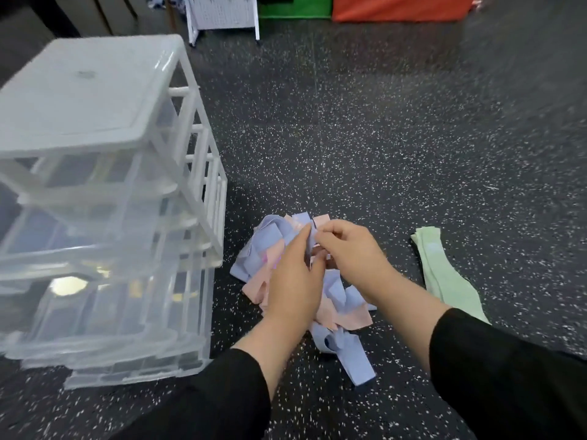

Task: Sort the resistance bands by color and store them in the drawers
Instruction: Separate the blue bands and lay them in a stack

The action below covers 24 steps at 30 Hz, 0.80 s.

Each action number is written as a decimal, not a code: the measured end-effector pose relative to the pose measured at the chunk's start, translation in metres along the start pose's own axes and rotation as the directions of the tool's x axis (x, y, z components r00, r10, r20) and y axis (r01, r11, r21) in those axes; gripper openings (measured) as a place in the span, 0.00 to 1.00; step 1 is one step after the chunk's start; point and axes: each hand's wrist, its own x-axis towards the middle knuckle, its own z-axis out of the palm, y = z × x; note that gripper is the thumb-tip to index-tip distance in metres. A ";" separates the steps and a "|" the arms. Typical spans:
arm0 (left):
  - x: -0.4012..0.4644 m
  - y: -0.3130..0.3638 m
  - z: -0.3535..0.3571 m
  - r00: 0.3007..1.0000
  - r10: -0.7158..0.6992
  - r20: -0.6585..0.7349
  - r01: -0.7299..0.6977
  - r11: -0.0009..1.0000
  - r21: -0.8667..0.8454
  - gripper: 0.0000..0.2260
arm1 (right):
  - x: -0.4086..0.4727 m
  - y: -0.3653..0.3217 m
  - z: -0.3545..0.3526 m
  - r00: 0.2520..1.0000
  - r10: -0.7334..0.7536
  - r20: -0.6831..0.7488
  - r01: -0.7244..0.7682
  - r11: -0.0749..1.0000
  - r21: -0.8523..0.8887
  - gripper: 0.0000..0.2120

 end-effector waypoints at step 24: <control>-0.116 0.090 -0.139 1.000 -0.004 0.022 0.014 0.893 -0.450 0.05 | -0.129 -0.093 0.003 0.941 -0.337 -0.038 0.317 0.914 -0.253 0.05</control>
